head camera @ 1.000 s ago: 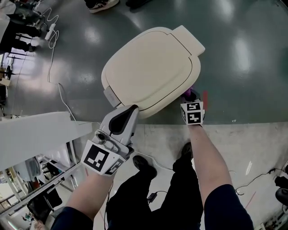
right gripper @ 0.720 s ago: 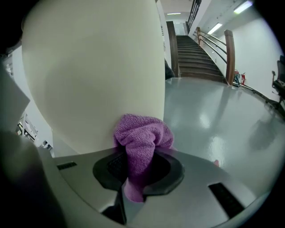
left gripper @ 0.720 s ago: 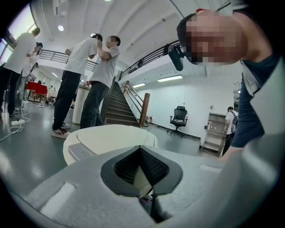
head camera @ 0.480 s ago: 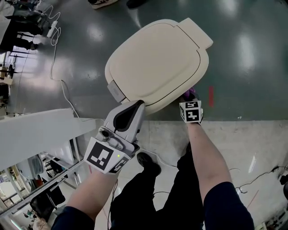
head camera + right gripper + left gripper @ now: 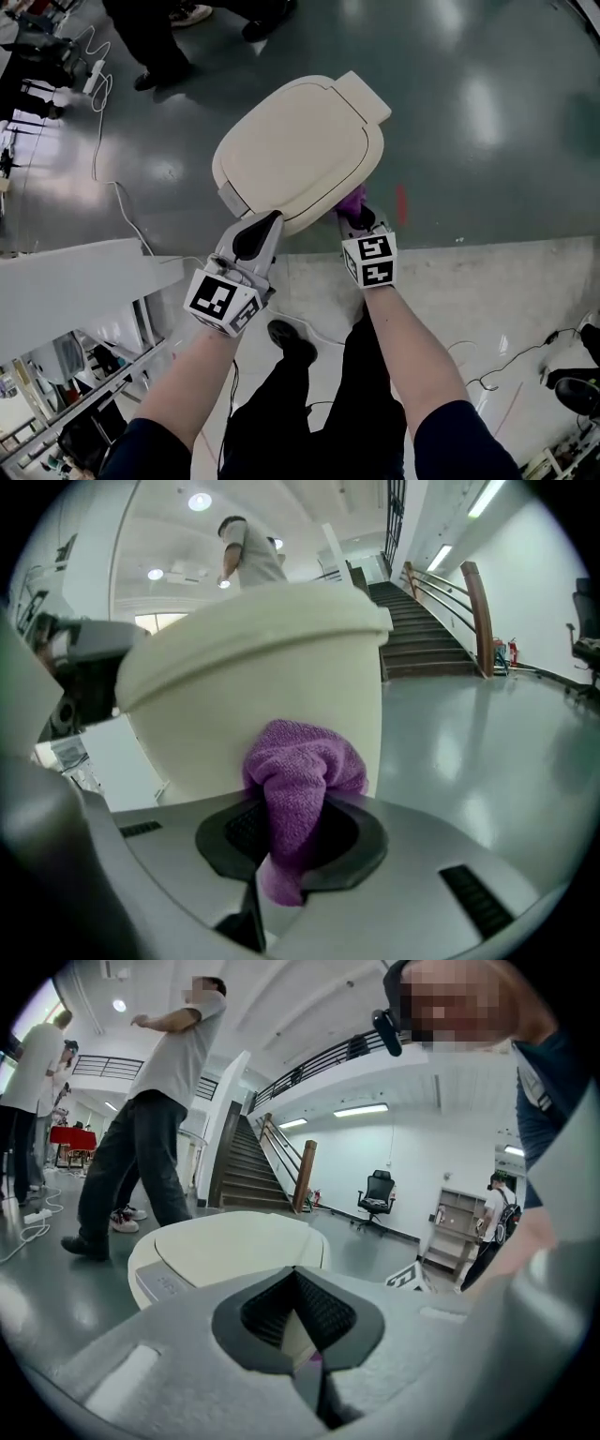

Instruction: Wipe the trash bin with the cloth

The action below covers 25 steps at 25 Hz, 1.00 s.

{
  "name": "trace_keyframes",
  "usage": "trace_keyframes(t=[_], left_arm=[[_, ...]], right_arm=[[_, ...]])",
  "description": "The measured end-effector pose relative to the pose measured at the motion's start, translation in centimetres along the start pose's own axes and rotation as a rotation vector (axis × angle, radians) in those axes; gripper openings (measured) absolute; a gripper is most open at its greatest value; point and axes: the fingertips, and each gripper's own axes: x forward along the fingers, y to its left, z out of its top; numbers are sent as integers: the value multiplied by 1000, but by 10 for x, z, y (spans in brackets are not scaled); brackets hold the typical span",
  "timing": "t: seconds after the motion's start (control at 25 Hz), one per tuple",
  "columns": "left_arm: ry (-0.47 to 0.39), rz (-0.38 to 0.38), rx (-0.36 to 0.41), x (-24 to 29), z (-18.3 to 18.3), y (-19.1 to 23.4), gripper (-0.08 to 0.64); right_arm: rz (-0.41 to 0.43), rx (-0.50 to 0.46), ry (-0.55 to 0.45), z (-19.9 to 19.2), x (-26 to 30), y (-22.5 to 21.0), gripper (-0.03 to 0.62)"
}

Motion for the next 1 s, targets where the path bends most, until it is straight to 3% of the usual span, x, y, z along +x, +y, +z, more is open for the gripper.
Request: trace_keyframes(t=[0.2,0.4,0.76,1.0], left_arm=[[33,0,-16,3,0,0,-12],[35,2,-8,4,3,-2,-12],[-36,-18,-55,1,4,1,-12],[-71,-53,-32,-1,1,0,-12]], right_arm=[[26,-5,-59,45,-35,17,77],[34,-4,-62,43,-34,24,77],[60,-61,106,-64,37,35,77],[36,-62,228,-139,85,33,77]])
